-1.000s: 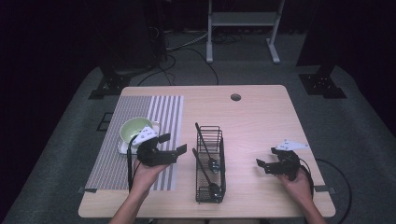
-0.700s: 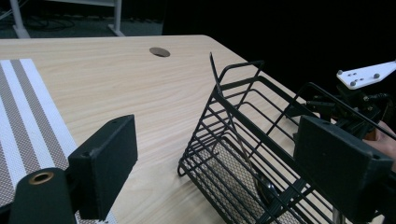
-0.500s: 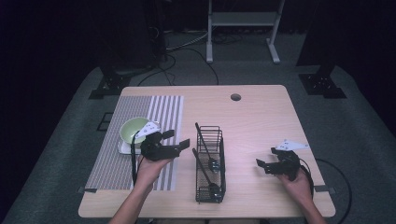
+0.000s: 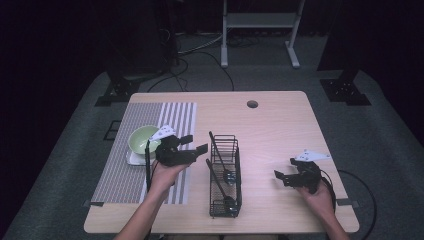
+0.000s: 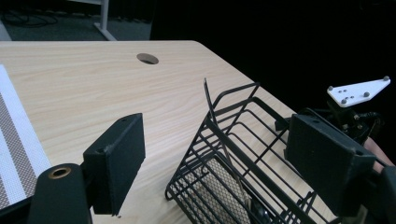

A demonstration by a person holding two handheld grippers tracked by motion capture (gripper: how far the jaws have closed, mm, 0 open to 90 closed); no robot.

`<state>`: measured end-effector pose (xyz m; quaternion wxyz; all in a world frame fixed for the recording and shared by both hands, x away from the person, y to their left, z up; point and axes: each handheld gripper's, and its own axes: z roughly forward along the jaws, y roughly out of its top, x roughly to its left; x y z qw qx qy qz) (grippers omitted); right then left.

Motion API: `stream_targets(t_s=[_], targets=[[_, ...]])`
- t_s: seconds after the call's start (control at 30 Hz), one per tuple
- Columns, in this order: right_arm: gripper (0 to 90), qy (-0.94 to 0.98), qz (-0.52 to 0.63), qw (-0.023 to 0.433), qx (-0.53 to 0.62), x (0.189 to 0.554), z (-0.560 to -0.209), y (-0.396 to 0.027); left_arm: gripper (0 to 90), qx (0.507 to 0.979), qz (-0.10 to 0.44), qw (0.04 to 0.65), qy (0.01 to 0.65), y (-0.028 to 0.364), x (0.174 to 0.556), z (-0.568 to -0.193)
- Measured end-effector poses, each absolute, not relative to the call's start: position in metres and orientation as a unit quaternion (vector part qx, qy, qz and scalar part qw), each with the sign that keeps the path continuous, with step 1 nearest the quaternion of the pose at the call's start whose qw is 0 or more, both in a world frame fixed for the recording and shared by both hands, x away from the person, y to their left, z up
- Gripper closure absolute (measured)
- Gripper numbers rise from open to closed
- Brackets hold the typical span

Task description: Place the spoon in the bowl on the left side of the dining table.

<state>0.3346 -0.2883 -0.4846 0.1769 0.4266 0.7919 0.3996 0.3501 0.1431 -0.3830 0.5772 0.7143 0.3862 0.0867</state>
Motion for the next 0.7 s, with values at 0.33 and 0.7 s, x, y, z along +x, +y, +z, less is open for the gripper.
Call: stream_targets(t_s=[0.33,0.7], targets=[[14.0,0.793,0.399,0.176,0.425,0.335,-0.485,-0.288,19.5,0.714,0.074,0.577,0.391,0.138,0.359,-0.384],[14.0,0.793,0.4,0.175,0.424,0.335,-0.485,-0.288,22.7,0.717,0.067,0.574,0.389,0.129,0.368,-0.382]])
